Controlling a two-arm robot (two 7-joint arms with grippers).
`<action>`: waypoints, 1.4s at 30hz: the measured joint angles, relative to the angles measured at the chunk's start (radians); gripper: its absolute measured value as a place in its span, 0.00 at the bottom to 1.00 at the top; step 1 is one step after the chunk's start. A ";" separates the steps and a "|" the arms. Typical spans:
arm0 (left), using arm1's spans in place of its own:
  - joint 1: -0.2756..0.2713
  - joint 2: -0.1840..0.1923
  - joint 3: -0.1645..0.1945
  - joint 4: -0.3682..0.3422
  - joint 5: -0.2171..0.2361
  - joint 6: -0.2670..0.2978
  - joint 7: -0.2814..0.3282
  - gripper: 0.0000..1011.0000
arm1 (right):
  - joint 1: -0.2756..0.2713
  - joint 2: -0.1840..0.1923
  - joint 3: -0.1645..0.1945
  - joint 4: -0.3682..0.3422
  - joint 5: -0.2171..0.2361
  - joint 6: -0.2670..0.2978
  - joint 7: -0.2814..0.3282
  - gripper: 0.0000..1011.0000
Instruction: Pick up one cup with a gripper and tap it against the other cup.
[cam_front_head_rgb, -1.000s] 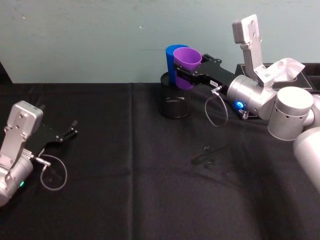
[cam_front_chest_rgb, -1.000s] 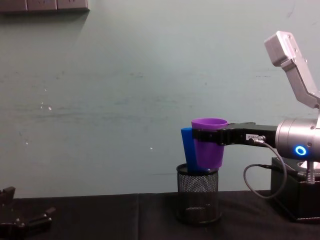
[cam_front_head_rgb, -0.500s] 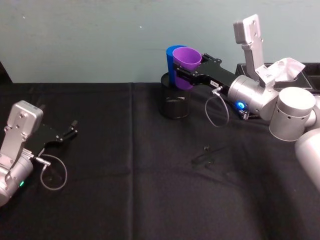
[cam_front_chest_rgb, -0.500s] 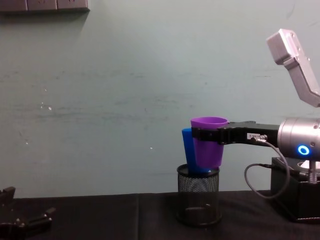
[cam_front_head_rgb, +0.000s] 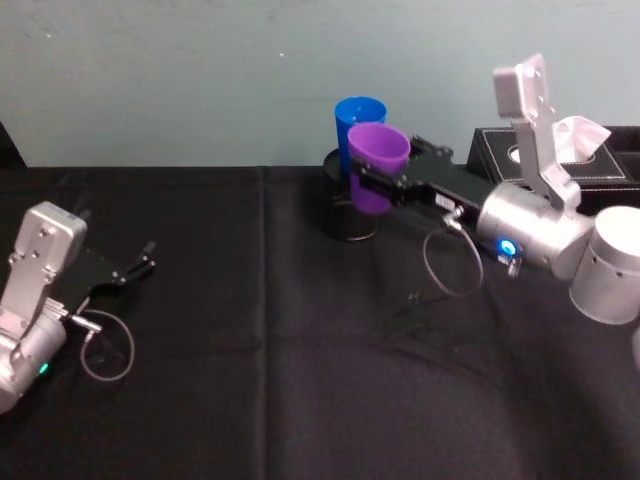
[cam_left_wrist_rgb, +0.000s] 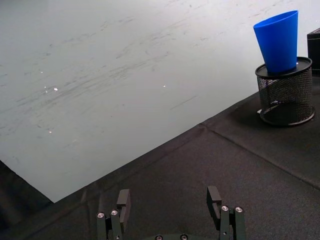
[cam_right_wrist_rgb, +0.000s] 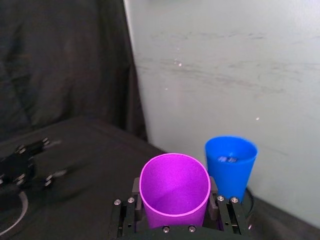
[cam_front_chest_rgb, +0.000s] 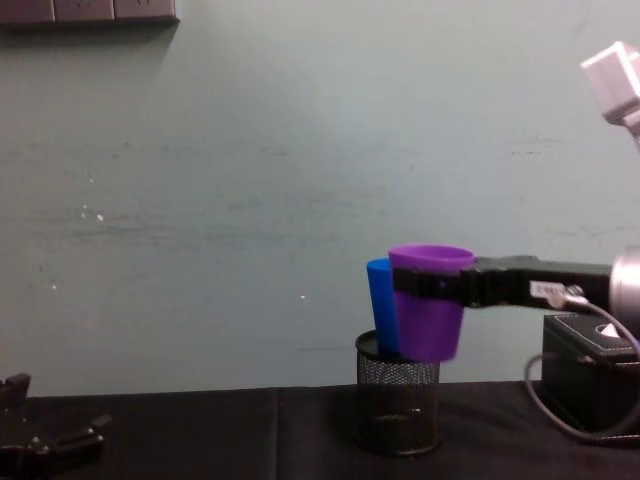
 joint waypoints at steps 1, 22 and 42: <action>0.000 0.000 0.000 0.000 0.000 0.000 0.000 0.99 | -0.028 0.018 0.002 -0.038 0.011 0.009 0.001 0.72; 0.000 0.000 0.000 0.000 0.000 0.000 0.000 0.99 | -0.349 0.152 0.028 -0.244 0.053 -0.085 -0.070 0.72; 0.000 0.000 0.000 0.000 0.000 0.000 0.000 0.99 | -0.351 0.080 0.005 -0.123 -0.081 -0.226 -0.090 0.72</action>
